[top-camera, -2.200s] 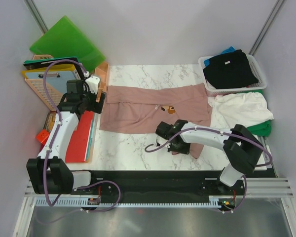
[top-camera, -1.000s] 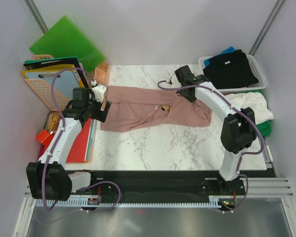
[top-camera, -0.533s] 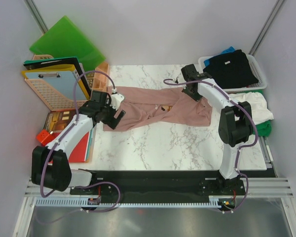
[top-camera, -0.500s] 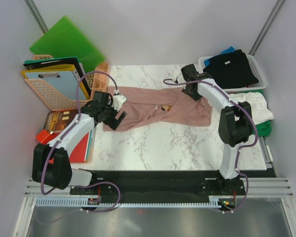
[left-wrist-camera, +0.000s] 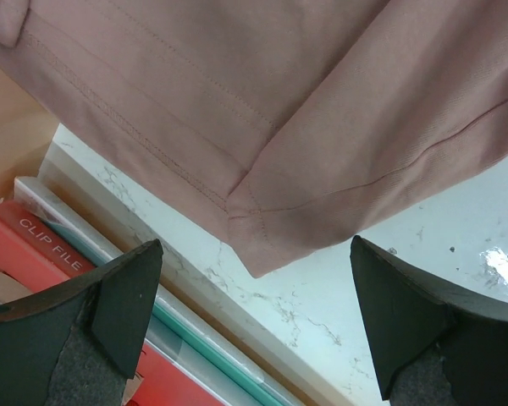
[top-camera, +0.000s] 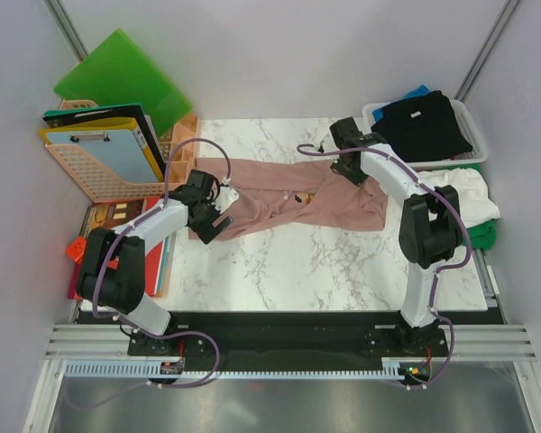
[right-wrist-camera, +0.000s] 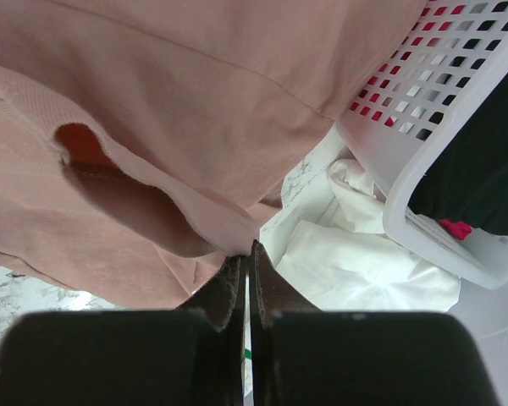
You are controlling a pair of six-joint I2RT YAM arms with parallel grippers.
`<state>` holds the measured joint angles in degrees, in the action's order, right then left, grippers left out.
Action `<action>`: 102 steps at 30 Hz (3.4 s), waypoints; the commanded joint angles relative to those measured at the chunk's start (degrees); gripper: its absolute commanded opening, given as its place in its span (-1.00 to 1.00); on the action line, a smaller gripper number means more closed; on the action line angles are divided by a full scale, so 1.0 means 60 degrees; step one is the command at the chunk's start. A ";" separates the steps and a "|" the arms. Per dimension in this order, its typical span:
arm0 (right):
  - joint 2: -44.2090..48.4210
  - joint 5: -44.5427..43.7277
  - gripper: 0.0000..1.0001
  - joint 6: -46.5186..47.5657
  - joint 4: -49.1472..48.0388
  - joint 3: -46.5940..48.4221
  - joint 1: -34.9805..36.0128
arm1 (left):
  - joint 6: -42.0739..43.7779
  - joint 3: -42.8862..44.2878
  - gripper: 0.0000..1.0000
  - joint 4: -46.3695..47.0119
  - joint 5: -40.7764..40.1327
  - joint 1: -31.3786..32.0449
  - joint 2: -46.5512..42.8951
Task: Fold and stack the t-shirts
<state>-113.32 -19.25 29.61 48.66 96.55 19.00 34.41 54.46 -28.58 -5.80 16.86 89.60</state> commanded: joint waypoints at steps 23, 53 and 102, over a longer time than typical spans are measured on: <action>0.0253 0.0175 -1.00 -0.0261 0.0063 -0.0155 -0.0003 | 0.0505 -0.0565 0.99 -0.1653 0.0821 0.0632 -0.1003; 0.0517 0.0337 -1.00 -0.0247 0.0166 -0.0403 -0.0003 | -0.1238 0.0885 -0.44 -0.0730 -0.1054 0.0881 0.1896; -0.0829 -0.1098 -1.00 -0.0906 -0.0757 0.0607 -0.0662 | -0.0594 0.3872 -0.95 0.0222 -0.1611 0.0398 0.2937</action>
<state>-116.71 -23.20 24.23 44.16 97.19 15.84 29.54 73.89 -29.82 -15.81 20.73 106.37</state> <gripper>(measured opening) 0.010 0.033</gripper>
